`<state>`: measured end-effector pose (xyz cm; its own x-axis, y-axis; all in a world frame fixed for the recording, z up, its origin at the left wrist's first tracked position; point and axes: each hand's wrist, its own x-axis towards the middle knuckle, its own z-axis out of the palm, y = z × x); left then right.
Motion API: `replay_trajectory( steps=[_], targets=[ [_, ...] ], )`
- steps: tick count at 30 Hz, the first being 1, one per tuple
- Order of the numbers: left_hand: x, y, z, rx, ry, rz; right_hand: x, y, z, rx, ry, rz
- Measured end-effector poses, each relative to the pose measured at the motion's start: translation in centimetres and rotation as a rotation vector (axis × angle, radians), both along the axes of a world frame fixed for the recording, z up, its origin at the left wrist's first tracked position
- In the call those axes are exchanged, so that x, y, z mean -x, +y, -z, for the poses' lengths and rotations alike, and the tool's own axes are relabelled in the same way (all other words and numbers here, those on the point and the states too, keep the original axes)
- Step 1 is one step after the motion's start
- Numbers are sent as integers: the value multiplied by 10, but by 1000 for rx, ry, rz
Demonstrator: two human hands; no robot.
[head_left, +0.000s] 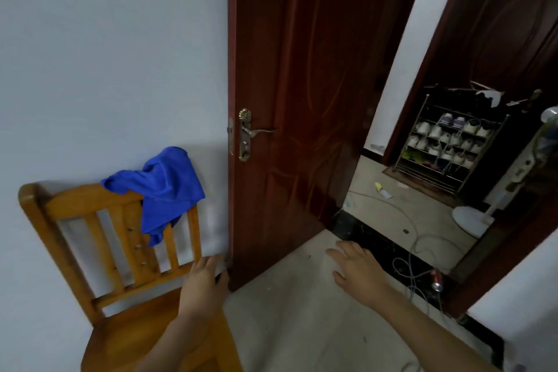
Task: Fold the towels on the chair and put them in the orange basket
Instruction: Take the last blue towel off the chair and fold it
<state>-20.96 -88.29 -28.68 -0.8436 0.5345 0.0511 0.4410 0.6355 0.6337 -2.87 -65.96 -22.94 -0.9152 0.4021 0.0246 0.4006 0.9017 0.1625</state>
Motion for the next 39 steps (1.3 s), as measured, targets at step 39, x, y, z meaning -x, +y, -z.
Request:
replay_trajectory(
  steps=[39],
  targets=[
    [230,59,-55,-1043,-237,-1407,470,-12,-5,167,221,-1183]
  ],
)
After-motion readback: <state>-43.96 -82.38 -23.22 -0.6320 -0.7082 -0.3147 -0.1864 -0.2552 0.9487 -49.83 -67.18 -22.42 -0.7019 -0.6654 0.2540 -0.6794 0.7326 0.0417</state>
